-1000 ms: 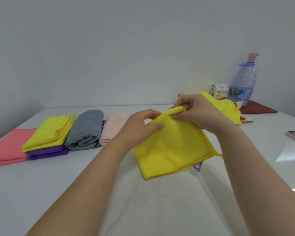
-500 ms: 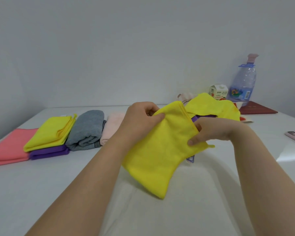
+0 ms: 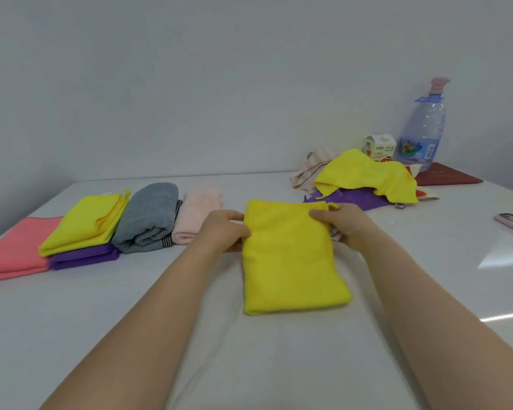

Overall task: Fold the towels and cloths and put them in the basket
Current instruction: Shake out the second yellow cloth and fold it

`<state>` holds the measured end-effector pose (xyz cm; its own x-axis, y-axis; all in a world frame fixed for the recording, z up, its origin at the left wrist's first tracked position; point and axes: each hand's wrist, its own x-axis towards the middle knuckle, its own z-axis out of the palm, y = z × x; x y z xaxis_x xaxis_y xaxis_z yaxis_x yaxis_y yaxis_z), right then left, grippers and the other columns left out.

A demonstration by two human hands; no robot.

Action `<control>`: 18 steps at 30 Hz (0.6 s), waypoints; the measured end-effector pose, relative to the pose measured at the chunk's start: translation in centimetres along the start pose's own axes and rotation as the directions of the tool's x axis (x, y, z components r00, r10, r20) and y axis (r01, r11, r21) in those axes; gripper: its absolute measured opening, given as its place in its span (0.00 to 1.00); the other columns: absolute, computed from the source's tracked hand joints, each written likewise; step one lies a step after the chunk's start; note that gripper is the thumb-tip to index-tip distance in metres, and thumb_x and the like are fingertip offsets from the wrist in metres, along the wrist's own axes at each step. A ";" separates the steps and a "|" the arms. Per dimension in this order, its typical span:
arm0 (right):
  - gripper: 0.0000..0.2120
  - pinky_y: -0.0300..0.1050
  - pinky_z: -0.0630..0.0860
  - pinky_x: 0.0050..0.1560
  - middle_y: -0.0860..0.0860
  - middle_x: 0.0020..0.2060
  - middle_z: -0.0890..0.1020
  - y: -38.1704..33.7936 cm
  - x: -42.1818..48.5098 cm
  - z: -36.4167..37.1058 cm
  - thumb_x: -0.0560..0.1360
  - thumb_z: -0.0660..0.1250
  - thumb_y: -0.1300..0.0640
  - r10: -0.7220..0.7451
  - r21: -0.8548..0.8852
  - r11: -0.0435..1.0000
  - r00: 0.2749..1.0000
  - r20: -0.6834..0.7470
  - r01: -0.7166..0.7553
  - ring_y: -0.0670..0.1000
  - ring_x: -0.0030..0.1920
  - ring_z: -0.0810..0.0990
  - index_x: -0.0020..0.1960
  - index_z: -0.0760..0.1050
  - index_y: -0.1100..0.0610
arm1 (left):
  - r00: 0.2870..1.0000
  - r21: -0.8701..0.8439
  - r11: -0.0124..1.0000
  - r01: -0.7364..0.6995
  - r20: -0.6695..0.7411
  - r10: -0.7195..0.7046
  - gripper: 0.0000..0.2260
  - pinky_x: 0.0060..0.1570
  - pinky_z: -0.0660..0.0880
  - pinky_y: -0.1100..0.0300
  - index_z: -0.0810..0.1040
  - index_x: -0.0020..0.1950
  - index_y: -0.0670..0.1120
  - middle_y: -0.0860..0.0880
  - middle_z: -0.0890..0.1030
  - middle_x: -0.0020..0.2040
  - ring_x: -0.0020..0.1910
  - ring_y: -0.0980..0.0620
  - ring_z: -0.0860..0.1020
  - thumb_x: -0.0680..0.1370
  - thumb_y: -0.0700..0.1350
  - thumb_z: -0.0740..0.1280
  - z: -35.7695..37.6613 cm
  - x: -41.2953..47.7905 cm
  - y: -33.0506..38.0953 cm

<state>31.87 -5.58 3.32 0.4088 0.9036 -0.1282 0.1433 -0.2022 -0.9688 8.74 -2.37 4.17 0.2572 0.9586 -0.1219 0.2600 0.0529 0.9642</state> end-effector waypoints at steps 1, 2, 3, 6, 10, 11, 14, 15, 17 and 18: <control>0.20 0.49 0.77 0.43 0.56 0.43 0.79 0.6 0.0 0.6 0.69 0.75 0.56 -0.045 -0.123 0.992 0.998 -0.043 0.039 0.54 0.41 0.78 0.55 0.77 0.67 | 0.999 0.074 0.997 -0.010 -0.053 0.014 0.13 0.34 0.79 0.58 0.80 0.55 0.38 0.42 0.80 0.37 0.31 0.48 0.79 0.72 0.29 0.65 0.2 0.5 -1.0; 0.17 0.45 0.73 0.36 0.56 0.40 0.77 0.9 0.1 0.9 0.70 0.75 0.55 -0.083 -0.231 0.971 0.994 -0.066 0.066 0.52 0.37 0.76 0.50 0.77 0.67 | 0.995 0.112 0.994 -0.014 -0.096 0.024 0.14 0.36 0.79 0.56 0.80 0.56 0.38 0.41 0.80 0.36 0.31 0.47 0.78 0.71 0.30 0.66 0.3 0.9 -1.8; 0.13 0.42 0.69 0.31 0.56 0.37 0.76 0.8 0.1 1.0 0.71 0.74 0.54 -0.083 -0.298 0.953 0.994 -0.074 0.058 0.51 0.33 0.73 0.46 0.76 0.62 | 0.992 0.107 0.994 -0.013 -0.127 0.027 0.14 0.36 0.78 0.55 0.80 0.56 0.39 0.41 0.80 0.35 0.29 0.48 0.77 0.71 0.32 0.67 0.4 1.1 -2.3; 0.14 0.38 0.66 0.29 0.53 0.29 0.69 0.3 0.3 0.4 0.70 0.74 0.52 0.055 -0.345 0.938 0.998 0.030 -0.042 0.49 0.27 0.68 0.40 0.68 0.54 | 0.991 0.034 0.999 -0.010 -0.133 0.015 0.17 0.24 0.69 0.65 0.77 0.60 0.42 0.44 0.77 0.30 0.18 0.56 0.71 0.72 0.38 0.72 0.3 1.5 -2.5; 0.18 0.36 0.59 0.25 0.51 0.24 0.65 -0.1 0.1 -1.0 0.71 0.74 0.59 0.215 -0.352 0.922 0.969 0.125 -0.159 0.47 0.22 0.60 0.32 0.65 0.55 | 0.996 0.052 0.999 -0.005 -0.083 0.009 0.24 0.20 0.65 0.66 0.72 0.67 0.43 0.43 0.76 0.29 0.18 0.55 0.69 0.72 0.36 0.72 0.6 1.6 -2.3; 0.20 0.35 0.58 0.23 0.51 0.23 0.64 -0.2 0.2 -1.3 0.71 0.73 0.62 0.222 -0.347 0.923 0.966 0.132 -0.164 0.47 0.21 0.59 0.31 0.63 0.55 | 0.997 0.052 0.999 0.004 -0.081 0.000 0.25 0.21 0.65 0.65 0.72 0.68 0.43 0.44 0.75 0.27 0.19 0.53 0.69 0.72 0.35 0.72 0.7 1.6 -2.3; 0.17 0.34 0.58 0.20 0.52 0.28 0.66 -0.3 0.5 -1.9 0.72 0.71 0.65 0.232 -0.291 0.940 0.960 0.156 -0.179 0.45 0.18 0.59 0.32 0.65 0.55 | 0.997 0.014 0.999 0.045 -0.061 -0.044 0.25 0.19 0.64 0.67 0.72 0.68 0.41 0.47 0.73 0.19 0.16 0.54 0.67 0.72 0.32 0.70 0.6 1.9 -2.2; 0.15 0.34 0.59 0.19 0.53 0.30 0.66 -0.3 0.5 -1.9 0.73 0.70 0.66 0.236 -0.266 0.946 0.957 0.171 -0.186 0.45 0.18 0.61 0.34 0.67 0.56 | 0.997 -0.014 0.998 0.058 -0.047 -0.059 0.23 0.18 0.63 0.68 0.72 0.66 0.39 0.48 0.73 0.18 0.15 0.55 0.67 0.72 0.31 0.69 0.5 2.0 -2.2; 0.09 0.34 0.63 0.18 0.52 0.31 0.70 -0.5 0.3 -1.8 0.74 0.68 0.66 0.244 -0.219 0.955 0.949 0.201 -0.199 0.44 0.18 0.66 0.38 0.72 0.58 | 0.996 -0.070 0.994 0.080 -0.023 -0.081 0.16 0.17 0.64 0.69 0.76 0.59 0.36 0.46 0.73 0.20 0.15 0.56 0.67 0.72 0.28 0.68 0.3 2.0 -1.9; 0.05 0.34 0.66 0.18 0.53 0.32 0.73 -0.7 0.1 -1.6 0.75 0.67 0.65 0.248 -0.201 0.958 0.945 0.215 -0.206 0.44 0.18 0.70 0.42 0.74 0.59 | 0.996 -0.086 0.992 0.089 -0.014 -0.091 0.11 0.17 0.64 0.69 0.77 0.53 0.35 0.45 0.73 0.21 0.15 0.57 0.68 0.72 0.27 0.67 0.2 1.9 -1.8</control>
<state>33.30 -5.93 4.33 0.2283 0.8845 -0.4068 0.2342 -0.4554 -0.8589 8.93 -0.65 2.20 0.2193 0.9537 -0.2058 0.2011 0.1622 0.9661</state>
